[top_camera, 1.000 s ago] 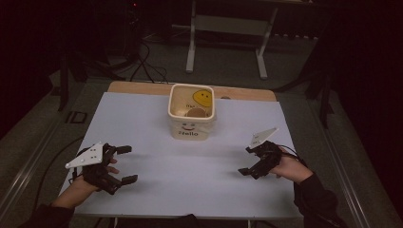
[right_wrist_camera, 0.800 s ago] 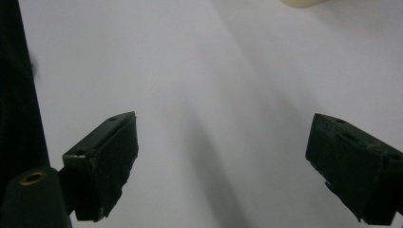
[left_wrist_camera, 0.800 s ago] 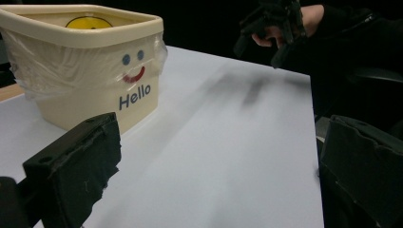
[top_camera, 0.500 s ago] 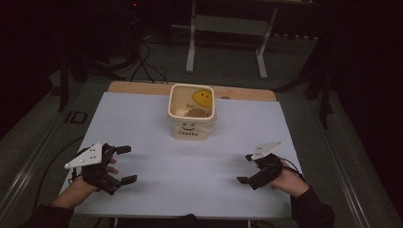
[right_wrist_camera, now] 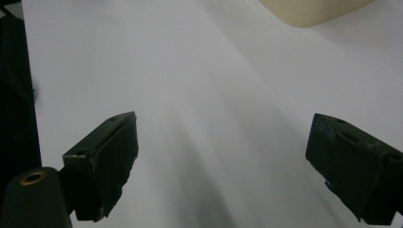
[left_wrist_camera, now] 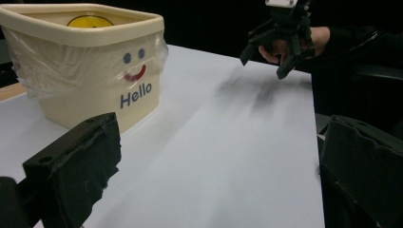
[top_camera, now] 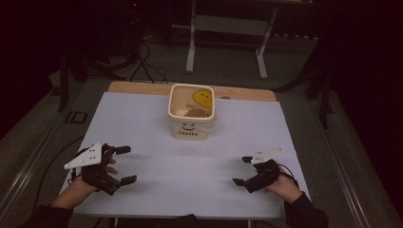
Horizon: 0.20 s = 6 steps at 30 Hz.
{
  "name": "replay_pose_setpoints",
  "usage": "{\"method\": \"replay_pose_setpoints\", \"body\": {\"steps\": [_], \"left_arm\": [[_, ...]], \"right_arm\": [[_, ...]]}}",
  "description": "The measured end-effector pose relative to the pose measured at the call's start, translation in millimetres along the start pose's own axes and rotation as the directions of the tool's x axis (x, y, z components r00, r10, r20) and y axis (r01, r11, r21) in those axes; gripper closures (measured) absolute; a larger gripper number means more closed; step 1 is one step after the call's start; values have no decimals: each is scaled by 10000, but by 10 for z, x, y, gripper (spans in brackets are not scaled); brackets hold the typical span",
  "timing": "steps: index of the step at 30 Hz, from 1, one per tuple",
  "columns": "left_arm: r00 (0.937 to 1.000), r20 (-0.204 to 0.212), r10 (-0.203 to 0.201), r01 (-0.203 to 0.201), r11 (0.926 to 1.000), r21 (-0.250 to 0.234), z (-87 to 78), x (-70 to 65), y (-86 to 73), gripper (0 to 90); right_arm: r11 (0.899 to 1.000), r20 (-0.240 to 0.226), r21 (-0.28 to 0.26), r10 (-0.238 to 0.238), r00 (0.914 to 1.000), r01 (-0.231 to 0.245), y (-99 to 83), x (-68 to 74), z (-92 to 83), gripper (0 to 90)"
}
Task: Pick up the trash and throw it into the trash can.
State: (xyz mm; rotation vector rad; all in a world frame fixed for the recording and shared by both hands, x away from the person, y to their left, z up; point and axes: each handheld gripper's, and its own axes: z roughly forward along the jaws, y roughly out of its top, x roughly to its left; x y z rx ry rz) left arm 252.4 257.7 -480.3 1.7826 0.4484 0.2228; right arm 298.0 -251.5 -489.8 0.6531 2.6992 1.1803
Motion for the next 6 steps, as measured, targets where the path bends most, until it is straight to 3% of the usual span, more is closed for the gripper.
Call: {"method": "replay_pose_setpoints", "body": {"steps": [6], "left_arm": [[10000,-12,21,-21,10000,21,3,-4,-3,4]], "right_arm": [[10000,-30,-62,19,10000,-19,-4,-1,27,103]]}}
